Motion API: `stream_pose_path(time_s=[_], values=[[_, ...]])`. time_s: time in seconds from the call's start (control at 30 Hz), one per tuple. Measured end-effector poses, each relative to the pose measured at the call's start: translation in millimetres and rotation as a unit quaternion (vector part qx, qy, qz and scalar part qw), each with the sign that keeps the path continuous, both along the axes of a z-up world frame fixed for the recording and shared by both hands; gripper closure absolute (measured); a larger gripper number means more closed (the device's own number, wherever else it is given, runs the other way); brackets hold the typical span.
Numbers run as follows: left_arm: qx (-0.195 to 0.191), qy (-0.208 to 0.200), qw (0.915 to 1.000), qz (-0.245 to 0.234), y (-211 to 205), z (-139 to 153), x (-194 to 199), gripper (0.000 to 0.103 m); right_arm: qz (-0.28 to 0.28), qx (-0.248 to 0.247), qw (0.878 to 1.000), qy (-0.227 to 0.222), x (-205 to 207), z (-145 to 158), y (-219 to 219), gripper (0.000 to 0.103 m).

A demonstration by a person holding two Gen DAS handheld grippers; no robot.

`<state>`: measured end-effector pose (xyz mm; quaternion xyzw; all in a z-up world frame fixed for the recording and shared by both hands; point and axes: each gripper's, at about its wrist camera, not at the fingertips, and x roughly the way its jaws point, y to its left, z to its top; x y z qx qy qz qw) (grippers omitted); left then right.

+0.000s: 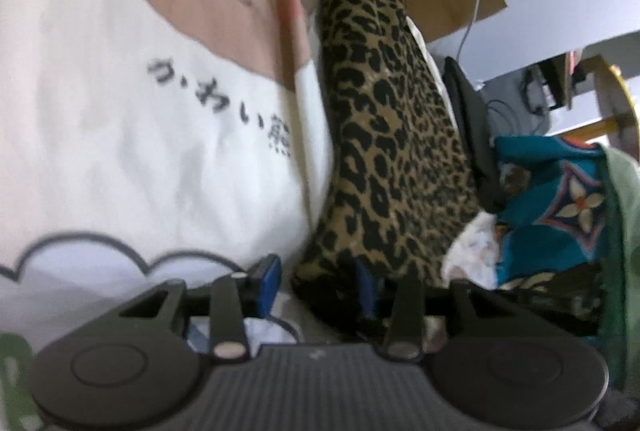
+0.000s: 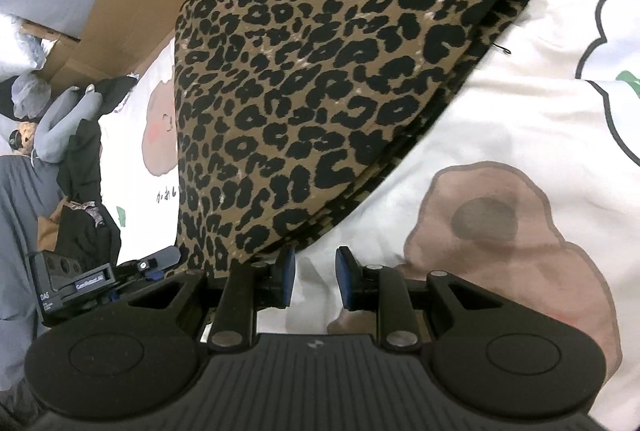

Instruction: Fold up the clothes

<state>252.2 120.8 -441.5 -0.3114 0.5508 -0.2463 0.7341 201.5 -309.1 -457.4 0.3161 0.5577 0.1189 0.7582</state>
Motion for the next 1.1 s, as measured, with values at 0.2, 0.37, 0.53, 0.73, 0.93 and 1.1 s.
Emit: stream_pose_path(time_s=[0.2,0.37,0.53,0.73,0.93,1.1], values=[[-0.121,0.056,0.9889,0.066,17.8,-18.3,-3.9,0.067,-0.004,-0.003,1.0,0.002,-0.9,-1.9,-2.6,0.079],[-0.135,0.056,0.9865,0.074,11.6,-23.2,2.4,0.064,-0.008,-0.002,1.0,0.005,-0.2,-4.4,-6.0,0.079],[-0.139,0.073,0.9848,0.074,2.2,-39.2,10.0,0.062,-0.013,0.0,1.0,0.004,0.3,-4.1,-9.3,0.079],[-0.176,0.08,0.9807,0.028,-7.9,-36.0,4.9,0.062,-0.024,-0.001,1.0,-0.001,1.5,-2.9,-18.4,0.079],[-0.166,0.097,0.9811,0.022,-17.0,-49.0,-1.0,0.064,-0.07,-0.012,0.997,-0.008,5.9,-2.2,-45.2,0.079],[-0.173,0.1,0.9795,0.026,-28.6,-56.8,3.2,0.074,-0.113,-0.023,0.993,-0.015,10.0,-1.4,-69.9,0.075]])
